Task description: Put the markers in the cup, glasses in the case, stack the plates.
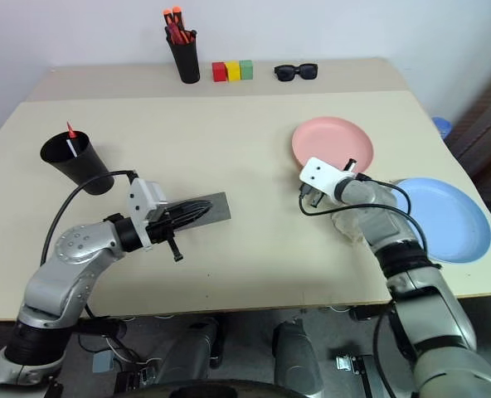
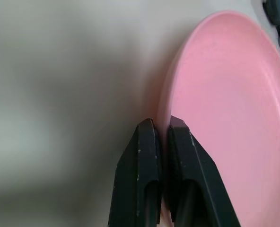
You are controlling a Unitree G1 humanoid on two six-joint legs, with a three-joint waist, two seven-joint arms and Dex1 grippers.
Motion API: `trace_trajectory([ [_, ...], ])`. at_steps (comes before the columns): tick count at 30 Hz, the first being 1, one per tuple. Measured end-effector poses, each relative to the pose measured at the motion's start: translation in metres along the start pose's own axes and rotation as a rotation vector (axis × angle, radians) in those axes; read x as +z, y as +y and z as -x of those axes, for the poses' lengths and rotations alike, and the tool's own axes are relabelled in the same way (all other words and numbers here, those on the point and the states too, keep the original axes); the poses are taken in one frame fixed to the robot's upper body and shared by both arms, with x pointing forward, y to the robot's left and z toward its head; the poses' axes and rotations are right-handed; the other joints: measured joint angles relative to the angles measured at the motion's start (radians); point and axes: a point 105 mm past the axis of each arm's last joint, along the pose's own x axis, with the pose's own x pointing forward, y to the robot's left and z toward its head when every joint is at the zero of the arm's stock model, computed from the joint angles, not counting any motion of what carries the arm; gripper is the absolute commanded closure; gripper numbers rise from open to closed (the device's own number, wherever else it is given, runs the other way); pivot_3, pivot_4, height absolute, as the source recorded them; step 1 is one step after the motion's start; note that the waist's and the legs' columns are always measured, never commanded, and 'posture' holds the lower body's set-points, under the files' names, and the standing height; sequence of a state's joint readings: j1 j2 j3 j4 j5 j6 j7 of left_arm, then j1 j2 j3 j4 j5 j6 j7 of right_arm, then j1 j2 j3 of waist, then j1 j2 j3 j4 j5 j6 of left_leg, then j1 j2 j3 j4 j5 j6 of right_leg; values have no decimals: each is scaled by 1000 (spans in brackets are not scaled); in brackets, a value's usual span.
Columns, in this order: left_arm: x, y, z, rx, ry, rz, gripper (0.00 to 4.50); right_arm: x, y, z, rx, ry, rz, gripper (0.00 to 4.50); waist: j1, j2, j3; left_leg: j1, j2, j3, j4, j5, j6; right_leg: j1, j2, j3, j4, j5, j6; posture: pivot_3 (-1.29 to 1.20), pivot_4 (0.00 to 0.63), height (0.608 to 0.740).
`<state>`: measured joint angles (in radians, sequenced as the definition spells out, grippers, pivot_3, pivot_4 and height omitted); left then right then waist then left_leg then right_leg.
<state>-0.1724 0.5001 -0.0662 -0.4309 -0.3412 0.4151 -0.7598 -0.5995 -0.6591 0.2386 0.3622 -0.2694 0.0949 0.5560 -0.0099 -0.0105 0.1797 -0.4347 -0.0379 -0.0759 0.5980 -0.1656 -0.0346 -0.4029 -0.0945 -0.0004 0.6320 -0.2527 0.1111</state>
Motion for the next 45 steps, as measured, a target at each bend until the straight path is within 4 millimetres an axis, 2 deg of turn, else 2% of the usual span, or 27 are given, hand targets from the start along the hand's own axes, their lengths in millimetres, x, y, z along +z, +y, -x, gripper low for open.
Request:
trace_trajectory([
  [3, 1, -7, -10, -33, -23, 5, 4500, 3, -21, 31, -41, -8, 22, 4474, 3, 0, 0, 0, 0, 0, 0, 0, 0, 0, 0, 0, 0, 0, 0, 0, 150, 740],
  [5, 2, -10, -17, -58, -43, 7, 4500, 2, -35, 59, -68, -9, 11, 4474, 6, 0, 0, 0, 0, 0, 0, 0, 0, 0, 0, 0, 0, 0, 0, 0, 150, 740],
  [8, 0, -16, -28, -113, -50, -1, 4500, -12, -46, 106, -81, 41, -27, 4474, 18, 1, 0, 0, 1, 0, 0, -1, 1, 1, 0, 0, -1, -1, 0, 0, 150, 740],
  [11, -4, -18, -36, -160, -51, -17, 4500, -39, -38, 146, -56, 141, -90, 4474, 25, 1, 0, 1, 1, 0, 1, -1, 1, 3, 0, -1, -2, -1, -1, 0, 150, 740],
  [16, -5, -18, -45, -209, -69, -38, 4500, -73, -7, 180, 0, 290, -175, 4474, 19, 2, -1, 3, 1, 3, 2, -1, 2, 4, -1, 0, -3, -2, -2, 0, 150, 740],
  [20, -6, -21, -47, -230, -79, -37, 4500, -84, 2, 183, -9, 328, -227, 4474, 14, 4, -2, 5, 2, 4, 2, -2, 3, 6, -2, 1, -3, -2, -2, 0, 150, 740],
  [24, -5, -22, -48, -233, -86, -29, 4500, -87, 2, 183, -17, 327, -254, 3056, 22, 4, -2, 5, 2, 4, 2, -2, 3, 6, -2, 1, -3, -2, -2, 0, 150, 740],
  [28, -4, -19, -45, -214, -92, -21, 4500, -84, 0, 179, -18, 303, -258, 937, 22, 4, -2, 5, 2, 4, 2, -2, 3, 7, -2, 1, -3, -2, -2, 0, 150, 740],
  [32, -2, -20, -42, -205, -98, -28, 4500, -70, -6, 173, -13, 218, -302, 937, 22, 4, -2, 5, 2, 4, 2, -2, 3, 7, -2, 1, -3, -2, -2, 0, 150, 740],
  [35, -3, -20, -43, -198, -93, -21, 4500, -53, -2, 165, 8, 111, -411, 937, 22, 4, -2, 5, 2, 3, 2, -2, 3, 8, -2, 1, -3, -2, -2, 0, 150, 740],
  [39, 1, -21, -43, -196, -102, -22, 4500, -38, 15, 147, 52, 34, -520, 937, 22, 4, -2, 5, 2, 3, 2, -2, 3, 8, -2, 1, -4, -2, -2, 0, 150, 740],
  [43, 0, -21, -44, -196, -99, -15, 4500, -35, 36, 129, 85, 44, -544, 937, 23, 4, -2, 5, 2, 3, 2, -2, 3, 8, -3, 1, -4, -3, -2, 0, 150, 740],
  [45, 1, -22, -44, -196, -102, -13, 4500, -38, 39, 122, 71, 68, -538, 937, 22, 4, -2, 5, 2, 3, 2, -2, 3, 8, -3, 1, -4, -3, -2, 0, 150, 740],
])
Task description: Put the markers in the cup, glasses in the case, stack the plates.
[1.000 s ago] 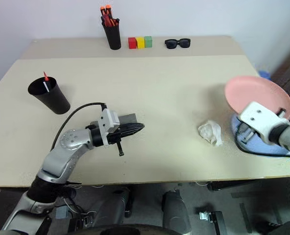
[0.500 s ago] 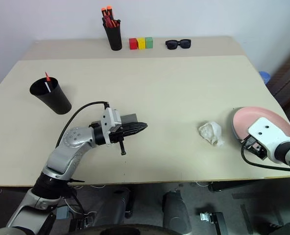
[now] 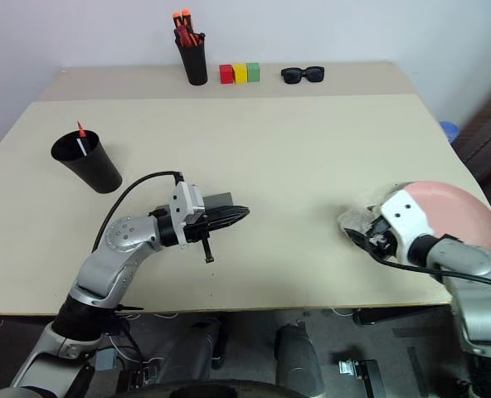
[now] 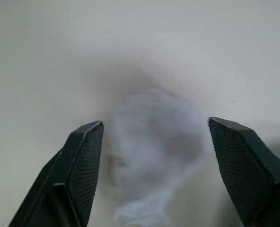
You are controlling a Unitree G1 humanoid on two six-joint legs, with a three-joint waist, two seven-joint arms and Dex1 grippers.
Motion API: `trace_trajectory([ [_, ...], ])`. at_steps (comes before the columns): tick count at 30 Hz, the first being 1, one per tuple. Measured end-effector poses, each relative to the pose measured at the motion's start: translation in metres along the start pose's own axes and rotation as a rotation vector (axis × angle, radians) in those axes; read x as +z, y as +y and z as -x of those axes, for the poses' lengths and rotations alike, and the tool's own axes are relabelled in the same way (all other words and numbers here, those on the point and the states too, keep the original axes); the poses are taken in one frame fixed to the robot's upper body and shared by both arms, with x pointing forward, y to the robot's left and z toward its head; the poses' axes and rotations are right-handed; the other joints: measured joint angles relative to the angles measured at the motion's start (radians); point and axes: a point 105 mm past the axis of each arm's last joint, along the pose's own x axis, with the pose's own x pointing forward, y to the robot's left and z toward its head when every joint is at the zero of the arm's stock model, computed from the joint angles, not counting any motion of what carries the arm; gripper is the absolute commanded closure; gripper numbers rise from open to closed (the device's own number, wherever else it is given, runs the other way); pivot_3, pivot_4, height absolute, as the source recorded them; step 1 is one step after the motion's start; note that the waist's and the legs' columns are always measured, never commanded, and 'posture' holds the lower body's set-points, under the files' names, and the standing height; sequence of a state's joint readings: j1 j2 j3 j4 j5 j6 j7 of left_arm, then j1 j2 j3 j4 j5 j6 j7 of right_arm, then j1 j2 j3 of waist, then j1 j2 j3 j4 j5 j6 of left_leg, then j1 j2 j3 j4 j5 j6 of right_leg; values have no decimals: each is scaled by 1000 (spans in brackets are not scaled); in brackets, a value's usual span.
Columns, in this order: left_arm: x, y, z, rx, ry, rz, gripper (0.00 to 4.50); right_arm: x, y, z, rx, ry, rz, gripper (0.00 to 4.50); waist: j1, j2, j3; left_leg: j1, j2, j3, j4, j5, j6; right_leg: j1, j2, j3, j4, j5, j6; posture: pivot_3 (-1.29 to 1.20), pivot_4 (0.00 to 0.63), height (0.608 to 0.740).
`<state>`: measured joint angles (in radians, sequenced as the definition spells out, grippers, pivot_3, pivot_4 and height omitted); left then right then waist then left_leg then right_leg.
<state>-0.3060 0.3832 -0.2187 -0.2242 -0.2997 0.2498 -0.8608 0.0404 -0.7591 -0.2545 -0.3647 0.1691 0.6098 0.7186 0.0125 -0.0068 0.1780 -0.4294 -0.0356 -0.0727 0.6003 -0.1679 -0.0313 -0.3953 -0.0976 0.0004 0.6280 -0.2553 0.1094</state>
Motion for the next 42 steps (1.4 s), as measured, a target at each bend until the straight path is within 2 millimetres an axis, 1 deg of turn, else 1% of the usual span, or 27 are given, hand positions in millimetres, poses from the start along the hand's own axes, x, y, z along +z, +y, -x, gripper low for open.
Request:
trace_trajectory([
  [2, 2, -1, -1, -1, -6, -3, 4500, -4, -2, -5, -27, 17, -3, 937, 0, 0, 0, 0, 0, 0, 0, 0, 0, 0, 0, 0, 0, 0, 0, 0, 150, 740],
  [3, 3, -1, -1, -1, -7, -6, 4500, -6, -3, -7, -37, 24, -6, 1452, 1, 0, 0, 0, 0, 0, 0, 0, 0, 0, 0, 0, 0, 0, 0, 0, 150, 740],
  [4, 3, -1, -1, 0, -9, -7, 4500, -8, -3, -8, -46, 34, -11, 1715, 0, 0, 0, 0, 0, 0, 0, 0, 0, 0, 0, 0, 0, 0, 0, 0, 150, 740],
  [5, 3, -1, -1, 2, -8, -6, 4500, -10, -4, -9, -52, 41, -16, 2180, 0, 0, 0, 0, 0, 0, 0, 0, 0, 0, 0, 0, 0, 0, 0, 0, 150, 740],
  [6, 3, -1, -1, 5, -7, -5, 4500, -10, -5, -9, -57, 43, -18, 2661, 0, 0, 0, 0, 0, 0, 0, 0, 0, 0, 0, 0, 0, 0, 0, 0, 150, 740],
  [8, 3, -1, -1, 8, -8, -5, 4500, -8, -6, -10, -61, 38, -17, 3776, 0, 0, 0, 0, 0, 0, 0, 0, 0, 0, 0, 0, 0, 0, 0, 0, 150, 740],
  [10, 5, -1, -1, 7, -12, -9, 4500, -7, -6, -9, -61, 39, -11, 4482, 0, 0, 0, 0, 0, 0, 0, 0, 0, 0, 0, 0, 0, 0, 0, 0, 150, 740],
  [12, 5, -1, -2, 7, -14, -8, 4500, -4, -7, -7, -64, 39, 11, 4482, 0, 0, 0, 0, 0, 0, 0, 0, 0, 0, 0, 0, 0, 0, 0, 0, 150, 740],
  [14, 6, -2, -3, 7, -21, -3, 4500, 4, -12, -2, -81, 24, 44, 4482, 0, 0, 0, 0, 0, 0, 0, 0, 0, 0, 0, 0, 0, 0, 0, 0, 150, 740],
  [16, 6, -2, -4, 9, -23, 5, 4500, 14, -26, 6, -133, 4, 64, 4482, 0, 0, 0, 0, 0, 0, 0, 0, 0, 0, 0, 0, 0, 0, 0, 0, 150, 740],
  [19, 6, -1, -5, 21, -25, 11, 4500, 24, -61, 31, -258, 19, 105, 4482, 3, 0, 0, 0, 0, 0, 0, 0, 1, 0, 0, 0, 0, -1, 1, 0, 150, 740],
  [20, 6, 0, -5, 25, -26, 11, 4500, 24, -72, 40, -301, 33, 108, 4482, 2, 0, 0, 0, 0, 0, 0, 0, 1, 0, 0, 0, -1, -1, 1, 0, 150, 740],
  [21, 6, 0, -5, 26, -26, 11, 4500, 22, -79, 45, -326, 50, 104, 4482, 1, 0, 0, 0, 0, 0, 0, -1, 1, 0, 0, 0, -1, -1, 1, 0, 150, 740],
  [22, 6, 0, -5, 27, -26, 12, 4500, 15, -85, 49, -348, 75, 93, 4482, 1, 0, 0, 0, -1, 0, 0, -1, 1, 0, 0, 0, -1, -1, 1, 0, 150, 740],
  [23, 6, 0, -5, 28, -26, 14, 4500, 3, -91, 52, -364, 120, 73, 4482, 1, 0, 0, 0, -1, 0, 0, -1, 1, 1, 0, 0, -1, -1, 1, 0, 150, 740],
  [24, 6, 1, -5, 30, -26, 15, 4500, -10, -95, 53, -376, 160, 49, 3801, 1, 0, 0, 0, -1, 1, 0, -1, 1, 1, 0, 0, -1, -1, 1, 0, 150, 740],
  [26, 6, 1, -4, 34, -28, 16, 4500, -29, -97, 54, -382, 215, 9, 3310, 0, 0, 0, 0, -1, 1, 0, -1, 1, 0, 0, 0, -1, -1, 1, 0, 150, 740],
  [28, 6, 2, -3, 34, -31, 17, 4500, -44, -99, 54, -383, 253, -15, 2208, -3, 1, 0, 0, -1, 1, 0, -1, 1, 0, 0, 0, -1, -1, 1, 0, 150, 740],
  [29, 7, 2, -3, 34, -33, 20, 4500, -45, -99, 54, -382, 256, -18, 1768, -4, 1, 0, 0, -1, 1, 0, -1, 1, 0, 0, 0, -1, -1, 1, 0, 150, 740],
  [30, 7, 2, -3, 34, -35, 24, 4500, -45, -99, 53, -380, 255, -18, 1218, -6, 1, 0, 0, -1, 1, 0, -1, 1, 0, 0, 0, -1, -1, 1, 0, 150, 740],
  [32, 9, 4, 0, 39, -43, 35, 4500, -42, -99, 49, -372, 241, -6, 218, -7, 1, 0, 0, -1, 1, 0, -1, 1, 0, 0, 0, 0, -1, 1, 0, 150, 740],
  [35, 7, 4, 9, 51, -26, 36, 4500, -29, -93, 44, -322, 184, 43, 218, -7, 1, 0, 0, 0, 2, 0, -1, 2, 0, 0, 0, -1, -1, 1, 0, 150, 740],
  [39, 3, 7, 20, 92, -10, 72, 4500, 8, -79, 35, -208, 46, 142, 218, -5, 1, 0, 0, 0, 1, 0, -1, 2, 0, 0, 0, -1, -1, 1, 0, 150, 740],
  [41, 5, 17, 29, 162, -15, 77, 4500, 25, -74, 31, -161, -18, 156, 218, -5, 1, 1, 0, 1, 1, 0, -1, 2, 0, 0, 0, -1, -1, 1, 0, 150, 740],
  [42, 7, 27, 39, 235, -22, 89, 4500, 37, -71, 26, -131, -67, 162, 218, -8, 1, 1, 0, 1, 1, 0, -1, 2, 0, 0, 0, -1, -1, 1, 0, 150, 740],
])
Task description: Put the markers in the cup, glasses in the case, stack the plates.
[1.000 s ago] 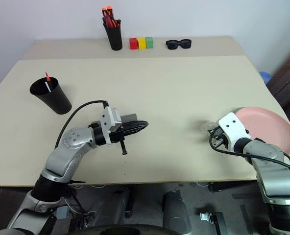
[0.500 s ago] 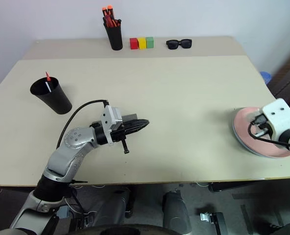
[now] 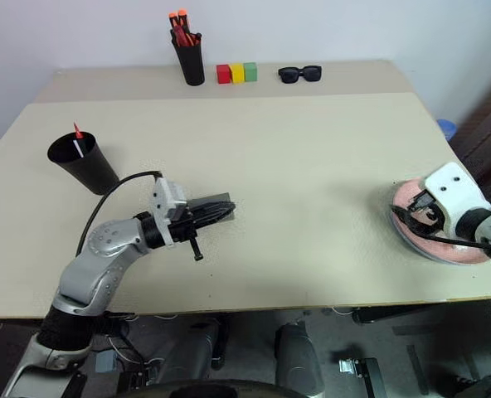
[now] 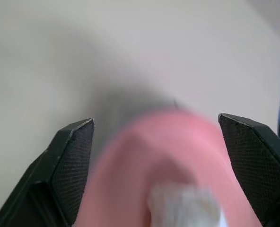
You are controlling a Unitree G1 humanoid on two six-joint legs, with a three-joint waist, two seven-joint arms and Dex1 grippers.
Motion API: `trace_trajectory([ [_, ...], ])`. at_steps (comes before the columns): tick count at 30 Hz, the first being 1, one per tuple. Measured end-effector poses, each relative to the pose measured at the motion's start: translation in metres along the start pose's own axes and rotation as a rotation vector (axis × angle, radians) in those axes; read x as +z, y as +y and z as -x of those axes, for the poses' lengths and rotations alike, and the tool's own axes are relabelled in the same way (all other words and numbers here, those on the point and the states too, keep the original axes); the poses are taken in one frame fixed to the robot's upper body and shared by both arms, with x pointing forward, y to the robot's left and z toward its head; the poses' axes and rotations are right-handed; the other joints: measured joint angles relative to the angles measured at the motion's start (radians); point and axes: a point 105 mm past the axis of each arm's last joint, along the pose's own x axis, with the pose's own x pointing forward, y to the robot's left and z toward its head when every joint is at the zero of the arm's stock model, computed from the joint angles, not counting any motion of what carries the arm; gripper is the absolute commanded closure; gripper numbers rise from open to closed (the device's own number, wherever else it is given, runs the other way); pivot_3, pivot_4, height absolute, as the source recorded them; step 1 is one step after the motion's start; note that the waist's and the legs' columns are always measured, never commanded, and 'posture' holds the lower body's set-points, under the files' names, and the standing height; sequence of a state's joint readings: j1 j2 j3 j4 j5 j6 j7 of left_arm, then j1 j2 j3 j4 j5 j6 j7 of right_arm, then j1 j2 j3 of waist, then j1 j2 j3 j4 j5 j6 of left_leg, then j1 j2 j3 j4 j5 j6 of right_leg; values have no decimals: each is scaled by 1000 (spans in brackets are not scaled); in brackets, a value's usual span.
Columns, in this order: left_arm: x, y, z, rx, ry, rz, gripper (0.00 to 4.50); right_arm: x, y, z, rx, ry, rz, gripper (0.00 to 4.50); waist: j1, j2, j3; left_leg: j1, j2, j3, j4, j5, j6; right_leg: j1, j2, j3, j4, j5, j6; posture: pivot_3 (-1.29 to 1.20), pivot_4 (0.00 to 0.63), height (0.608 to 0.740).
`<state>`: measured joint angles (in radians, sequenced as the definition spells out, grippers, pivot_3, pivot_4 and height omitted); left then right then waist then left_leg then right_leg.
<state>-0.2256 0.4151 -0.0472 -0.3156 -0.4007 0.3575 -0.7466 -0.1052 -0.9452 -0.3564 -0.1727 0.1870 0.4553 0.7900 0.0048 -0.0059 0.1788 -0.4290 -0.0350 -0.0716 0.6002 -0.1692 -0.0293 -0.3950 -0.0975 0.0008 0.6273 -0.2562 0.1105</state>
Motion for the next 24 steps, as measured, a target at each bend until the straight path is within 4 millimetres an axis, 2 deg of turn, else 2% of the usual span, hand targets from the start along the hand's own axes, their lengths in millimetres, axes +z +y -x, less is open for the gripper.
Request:
trace_trajectory([
  [2, 6, 29, 19, 187, -17, 17, 4500, 25, 9, -13, 45, -122, -20, 218, -8, 0, 0, 1, 1, -2, 0, 0, 0, 0, 0, 0, 0, 0, 0, 0, 150, 740],
  [3, 7, 38, 26, 252, -20, 16, 4500, 31, 14, -18, 64, -155, -27, 218, -8, 0, 0, 1, 1, -4, -1, 0, 0, 0, 0, 0, 0, 0, 0, 0, 150, 740],
  [6, 3, 71, 69, 534, 1, 19, 4500, 49, 44, -40, 170, -286, -71, 218, -15, -1, 1, 1, -1, -5, -2, 0, 0, 0, 0, 0, 0, -1, 1, 0, 150, 740],
  [9, -12, 79, 105, 670, 86, 7, 4500, 47, 59, -54, 249, -301, -131, 218, -13, -1, 1, 0, -2, -5, -2, 0, 0, 0, -1, 0, 0, -1, 1, 0, 150, 740],
  [11, -16, 78, 118, 704, 120, -2, 4500, 45, 59, -60, 275, -293, -143, 218, -4, -1, 1, 0, -2, -5, -2, 0, 0, 1, -1, 0, -1, -1, 1, 0, 150, 740],
  [15, -20, 74, 129, 707, 172, -44, 4500, 45, 56, -69, 296, -297, -156, 218, 7, -1, 1, 0, -1, -5, -2, -1, -1, 1, -2, 0, -3, 0, 0, 0, 150, 740],
  [19, -18, 76, 131, 717, 181, -75, 4500, 48, 48, -75, 296, -313, -158, 218, 7, -1, 1, 0, -1, -5, -3, -1, -1, 0, -2, 0, -5, 0, 0, 0, 150, 740],
  [24, -21, 75, 136, 726, 192, -70, 4500, 41, 51, -80, 301, -307, -167, 218, 5, -1, 1, 0, -1, -4, -5, -1, 0, 0, -2, 0, -7, 0, 0, 0, 150, 740],
])
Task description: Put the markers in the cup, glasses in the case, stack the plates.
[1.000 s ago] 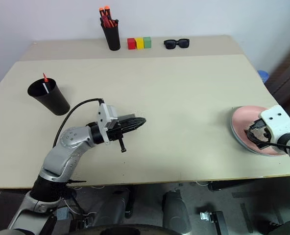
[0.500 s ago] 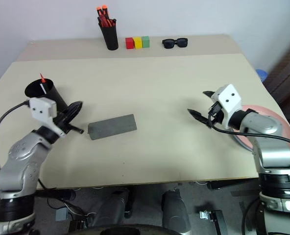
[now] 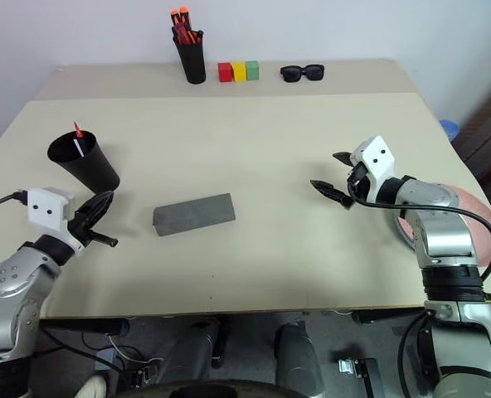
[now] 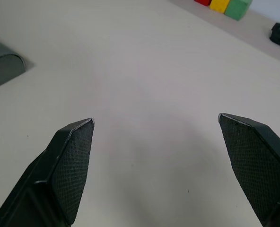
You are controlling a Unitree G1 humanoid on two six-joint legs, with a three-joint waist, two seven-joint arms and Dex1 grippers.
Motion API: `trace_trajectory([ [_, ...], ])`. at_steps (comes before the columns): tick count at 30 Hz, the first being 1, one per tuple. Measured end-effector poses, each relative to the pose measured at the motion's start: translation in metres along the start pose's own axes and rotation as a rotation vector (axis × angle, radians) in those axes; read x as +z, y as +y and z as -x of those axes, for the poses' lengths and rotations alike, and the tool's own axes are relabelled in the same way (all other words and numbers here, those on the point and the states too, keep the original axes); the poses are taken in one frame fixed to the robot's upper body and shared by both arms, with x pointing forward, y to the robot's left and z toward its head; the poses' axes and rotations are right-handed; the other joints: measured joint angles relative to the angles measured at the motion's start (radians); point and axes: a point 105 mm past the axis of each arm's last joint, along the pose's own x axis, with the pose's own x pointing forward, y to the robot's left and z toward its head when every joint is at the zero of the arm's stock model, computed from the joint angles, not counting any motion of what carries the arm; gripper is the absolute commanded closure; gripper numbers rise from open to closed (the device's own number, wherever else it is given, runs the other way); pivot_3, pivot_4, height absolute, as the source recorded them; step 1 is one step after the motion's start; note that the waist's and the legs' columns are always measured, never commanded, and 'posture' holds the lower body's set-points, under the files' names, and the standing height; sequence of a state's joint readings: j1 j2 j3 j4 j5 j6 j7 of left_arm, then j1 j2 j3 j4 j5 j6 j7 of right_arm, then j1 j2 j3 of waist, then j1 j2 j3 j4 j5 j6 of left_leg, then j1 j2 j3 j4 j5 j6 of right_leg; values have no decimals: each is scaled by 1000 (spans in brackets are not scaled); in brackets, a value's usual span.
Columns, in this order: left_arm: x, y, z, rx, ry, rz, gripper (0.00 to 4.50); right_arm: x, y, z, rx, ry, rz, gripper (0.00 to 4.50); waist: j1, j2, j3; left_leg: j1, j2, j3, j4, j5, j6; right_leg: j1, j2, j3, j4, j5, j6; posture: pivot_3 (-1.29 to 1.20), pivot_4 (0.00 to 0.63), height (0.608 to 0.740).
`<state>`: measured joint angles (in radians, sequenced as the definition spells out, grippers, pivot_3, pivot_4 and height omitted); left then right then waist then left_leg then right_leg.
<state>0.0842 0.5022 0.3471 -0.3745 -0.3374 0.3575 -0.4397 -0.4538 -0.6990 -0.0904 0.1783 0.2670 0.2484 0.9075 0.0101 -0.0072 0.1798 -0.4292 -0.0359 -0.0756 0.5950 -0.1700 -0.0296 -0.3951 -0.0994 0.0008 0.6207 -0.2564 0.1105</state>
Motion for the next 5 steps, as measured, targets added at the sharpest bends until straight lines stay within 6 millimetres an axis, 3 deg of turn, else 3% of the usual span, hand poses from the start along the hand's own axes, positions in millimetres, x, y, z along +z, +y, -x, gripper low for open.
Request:
trace_trajectory([
  [5, 2, 0, 0, 7, -8, -1, 4500, -4, 1, -4, 3, 3, -8, 218, 0, 0, 0, 0, 0, 0, 0, 0, 0, 0, 0, 0, 0, 0, 0, 0, 150, 740],
])
